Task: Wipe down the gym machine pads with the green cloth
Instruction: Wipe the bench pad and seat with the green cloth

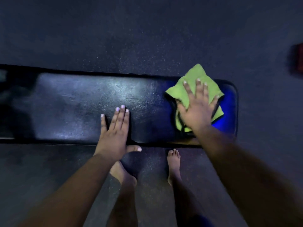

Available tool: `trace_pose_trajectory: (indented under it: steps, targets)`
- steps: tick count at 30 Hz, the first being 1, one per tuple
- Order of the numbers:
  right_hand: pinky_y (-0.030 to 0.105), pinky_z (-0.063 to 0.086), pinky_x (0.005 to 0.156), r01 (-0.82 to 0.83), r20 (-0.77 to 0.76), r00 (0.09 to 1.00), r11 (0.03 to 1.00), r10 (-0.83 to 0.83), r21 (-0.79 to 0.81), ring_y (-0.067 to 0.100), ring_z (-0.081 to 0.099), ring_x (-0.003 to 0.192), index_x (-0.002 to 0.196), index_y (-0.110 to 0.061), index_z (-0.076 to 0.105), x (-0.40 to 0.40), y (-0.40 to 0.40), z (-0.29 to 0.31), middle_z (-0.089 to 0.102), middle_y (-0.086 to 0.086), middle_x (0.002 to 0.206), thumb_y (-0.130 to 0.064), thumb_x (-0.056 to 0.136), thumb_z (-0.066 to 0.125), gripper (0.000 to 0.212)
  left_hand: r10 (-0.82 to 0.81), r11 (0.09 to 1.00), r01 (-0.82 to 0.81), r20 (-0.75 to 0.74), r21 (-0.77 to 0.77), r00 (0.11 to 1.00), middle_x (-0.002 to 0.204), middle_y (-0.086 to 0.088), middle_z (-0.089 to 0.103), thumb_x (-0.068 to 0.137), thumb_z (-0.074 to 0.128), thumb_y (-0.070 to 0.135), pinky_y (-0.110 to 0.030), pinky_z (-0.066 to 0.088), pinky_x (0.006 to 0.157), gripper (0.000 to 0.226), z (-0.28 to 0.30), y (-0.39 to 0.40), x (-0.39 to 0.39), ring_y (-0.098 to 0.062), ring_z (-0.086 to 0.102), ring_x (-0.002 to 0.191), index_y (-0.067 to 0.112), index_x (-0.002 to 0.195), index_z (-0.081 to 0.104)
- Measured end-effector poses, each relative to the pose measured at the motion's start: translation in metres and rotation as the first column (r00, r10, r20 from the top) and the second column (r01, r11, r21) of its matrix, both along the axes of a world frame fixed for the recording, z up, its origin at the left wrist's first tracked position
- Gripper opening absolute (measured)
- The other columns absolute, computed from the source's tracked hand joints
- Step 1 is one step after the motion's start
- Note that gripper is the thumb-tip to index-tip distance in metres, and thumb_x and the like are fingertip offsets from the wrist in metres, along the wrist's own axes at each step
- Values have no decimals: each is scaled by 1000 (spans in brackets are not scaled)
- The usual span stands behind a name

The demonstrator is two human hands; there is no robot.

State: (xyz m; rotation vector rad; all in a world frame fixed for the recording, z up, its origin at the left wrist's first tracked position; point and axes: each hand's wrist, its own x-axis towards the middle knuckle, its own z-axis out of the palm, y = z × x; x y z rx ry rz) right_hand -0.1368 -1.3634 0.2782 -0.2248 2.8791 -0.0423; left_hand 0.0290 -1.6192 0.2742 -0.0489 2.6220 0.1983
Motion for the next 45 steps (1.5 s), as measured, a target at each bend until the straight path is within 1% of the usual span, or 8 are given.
trace_pose_trajectory:
  steps: [6, 12, 15, 23, 27, 29, 38, 45]
  targets:
    - [74, 3, 117, -538, 78, 835, 838, 545, -95, 26, 3, 159, 160, -47, 14, 83, -17, -2, 3, -3, 172, -62, 78, 60, 94, 68, 998, -68, -27, 3, 997, 168, -10, -20, 62, 30, 97, -67, -1, 121, 140, 8, 45, -21, -24, -14, 157, 5, 158, -15]
    - [82, 13, 109, -245, 127, 965, 963, 231, 113, 29, 3, 158, 159, -52, 0, 114, 158, 5, 4, 1, 172, -60, 72, 73, 114, -32, 999, 32, -18, -4, 999, 169, -10, -17, 65, 34, 97, -68, 4, 121, 140, 5, 70, -27, -24, -12, 157, 5, 159, -11]
    - [87, 5, 104, -168, 104, 982, 980, 157, 104, 35, -5, 158, 159, -52, 2, 92, 117, 7, -5, 2, 172, -67, 76, 54, 99, -58, 998, 58, -32, -11, 998, 169, -10, -19, 62, 31, 98, -68, 1, 121, 141, 5, 77, -31, -24, -16, 156, 6, 159, -15]
    - [81, -11, 109, -674, 119, 731, 738, 672, -29, 26, -10, 158, 158, -52, 5, -50, 59, 7, -11, -6, 172, -63, 89, 56, 86, -130, 991, 130, -6, -11, 991, 168, -10, -21, 52, 32, 106, -71, 0, 119, 154, -7, 96, -52, -23, -17, 156, 5, 160, -10]
    - [78, 5, 115, -93, 139, 982, 965, 130, -244, 15, 0, 158, 157, -56, 4, -51, 123, 16, 3, -9, 172, -53, 90, 59, 86, -167, 985, 169, -59, 26, 984, 170, -9, -14, 73, 20, 98, -70, -3, 120, 130, 0, 117, -68, -22, -12, 157, 6, 162, -2]
    - [79, 14, 113, 100, 168, 984, 971, -64, -216, 18, -6, 158, 158, -54, -1, -5, 133, 27, -2, -8, 172, -50, 90, 60, 92, -181, 982, 184, -87, 30, 980, 171, -10, -9, 80, 16, 92, -70, 1, 120, 120, 1, 135, -78, -23, -8, 158, 6, 162, 4]
    - [77, -3, 114, -221, 107, 968, 973, 228, -66, 33, -12, 157, 160, -45, 14, -55, 83, 8, -13, 11, 171, -46, 97, 55, 74, -179, 983, 176, -51, -53, 983, 166, -10, -25, 72, 6, 97, -69, 0, 120, 126, -10, 167, -96, -24, -21, 155, 7, 157, -19]
    - [68, 19, 120, -134, 178, 968, 963, 178, -235, 27, 0, 159, 159, -47, 21, -21, 162, 28, -7, 2, 172, -27, 91, 68, 85, -200, 979, 199, -51, -37, 978, 168, -11, -22, 78, 16, 94, -69, -1, 120, 124, 0, 171, -101, -25, -17, 156, 5, 159, -16]
